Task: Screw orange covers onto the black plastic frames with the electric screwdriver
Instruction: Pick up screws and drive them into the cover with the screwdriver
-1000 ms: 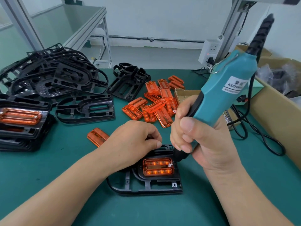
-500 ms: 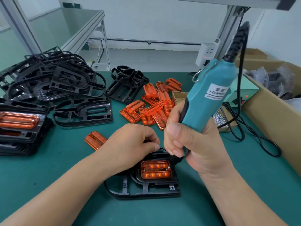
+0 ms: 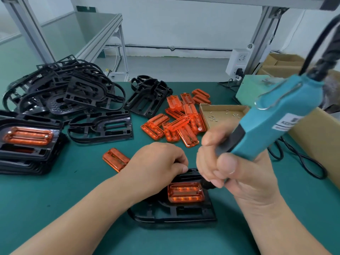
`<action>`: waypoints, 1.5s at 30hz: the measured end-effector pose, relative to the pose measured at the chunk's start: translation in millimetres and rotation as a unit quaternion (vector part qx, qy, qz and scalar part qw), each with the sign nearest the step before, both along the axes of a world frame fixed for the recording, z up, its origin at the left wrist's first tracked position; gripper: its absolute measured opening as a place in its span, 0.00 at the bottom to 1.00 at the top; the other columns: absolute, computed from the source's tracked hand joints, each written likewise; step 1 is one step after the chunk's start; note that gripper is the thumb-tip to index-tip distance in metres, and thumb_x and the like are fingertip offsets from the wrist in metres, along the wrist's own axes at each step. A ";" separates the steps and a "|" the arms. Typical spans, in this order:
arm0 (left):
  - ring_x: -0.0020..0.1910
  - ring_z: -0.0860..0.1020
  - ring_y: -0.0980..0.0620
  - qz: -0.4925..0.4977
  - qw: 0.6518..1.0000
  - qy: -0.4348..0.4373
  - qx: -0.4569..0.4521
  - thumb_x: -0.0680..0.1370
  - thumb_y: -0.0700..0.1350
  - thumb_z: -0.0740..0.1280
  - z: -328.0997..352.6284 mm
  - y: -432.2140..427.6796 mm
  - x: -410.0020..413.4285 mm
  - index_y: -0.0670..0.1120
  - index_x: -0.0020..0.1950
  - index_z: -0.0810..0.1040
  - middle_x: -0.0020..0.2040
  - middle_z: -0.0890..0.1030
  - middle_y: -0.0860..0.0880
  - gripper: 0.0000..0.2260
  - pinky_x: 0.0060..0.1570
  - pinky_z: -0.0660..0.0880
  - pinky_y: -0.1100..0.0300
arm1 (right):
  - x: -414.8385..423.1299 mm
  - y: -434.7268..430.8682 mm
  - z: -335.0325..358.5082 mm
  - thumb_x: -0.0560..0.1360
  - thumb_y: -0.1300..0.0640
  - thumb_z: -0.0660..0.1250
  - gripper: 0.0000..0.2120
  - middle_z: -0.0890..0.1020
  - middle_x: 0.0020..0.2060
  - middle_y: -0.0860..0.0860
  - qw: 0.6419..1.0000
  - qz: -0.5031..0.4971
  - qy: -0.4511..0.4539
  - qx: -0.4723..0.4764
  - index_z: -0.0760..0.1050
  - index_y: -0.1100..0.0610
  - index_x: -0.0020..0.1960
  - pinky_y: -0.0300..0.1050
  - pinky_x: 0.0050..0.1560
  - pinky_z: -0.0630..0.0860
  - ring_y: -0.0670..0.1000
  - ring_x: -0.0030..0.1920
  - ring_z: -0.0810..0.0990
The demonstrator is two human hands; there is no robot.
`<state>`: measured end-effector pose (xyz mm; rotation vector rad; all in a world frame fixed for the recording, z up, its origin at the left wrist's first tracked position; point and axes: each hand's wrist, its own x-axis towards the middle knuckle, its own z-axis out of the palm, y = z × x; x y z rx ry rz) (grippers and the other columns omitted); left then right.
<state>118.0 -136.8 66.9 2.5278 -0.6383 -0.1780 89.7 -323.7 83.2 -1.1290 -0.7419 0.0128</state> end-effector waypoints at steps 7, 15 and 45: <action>0.47 0.70 0.57 -0.059 0.994 -0.087 0.038 0.83 0.53 0.68 3.9 -2.1 0.0 0.57 0.48 0.78 0.40 0.69 0.59 0.04 0.46 0.62 0.62 | 2.4 2.3 2.7 0.78 0.51 0.76 0.15 0.75 0.30 0.48 0.999 -0.025 0.018 0.018 0.79 0.59 0.58 0.42 0.30 0.67 0.48 0.24 0.72; 0.40 0.79 0.44 -0.137 0.955 -0.263 0.001 0.76 0.35 0.76 -7.5 -0.2 2.9 0.42 0.46 0.84 0.40 0.80 0.47 0.04 0.40 0.75 0.54 | 5.2 3.4 1.9 0.75 0.50 0.78 0.15 0.74 0.28 0.51 0.997 -0.066 0.032 0.015 0.80 0.58 0.55 0.43 0.33 0.68 0.50 0.24 0.71; 0.43 0.85 0.53 -0.031 0.911 0.176 -0.372 0.77 0.38 0.77 1.2 5.1 1.2 0.52 0.49 0.88 0.45 0.88 0.48 0.08 0.49 0.81 0.62 | 24.5 -16.7 5.8 0.87 0.48 0.62 0.11 0.69 0.35 0.47 0.893 -0.230 0.165 0.351 0.74 0.55 0.50 0.42 0.42 0.72 0.46 0.34 0.70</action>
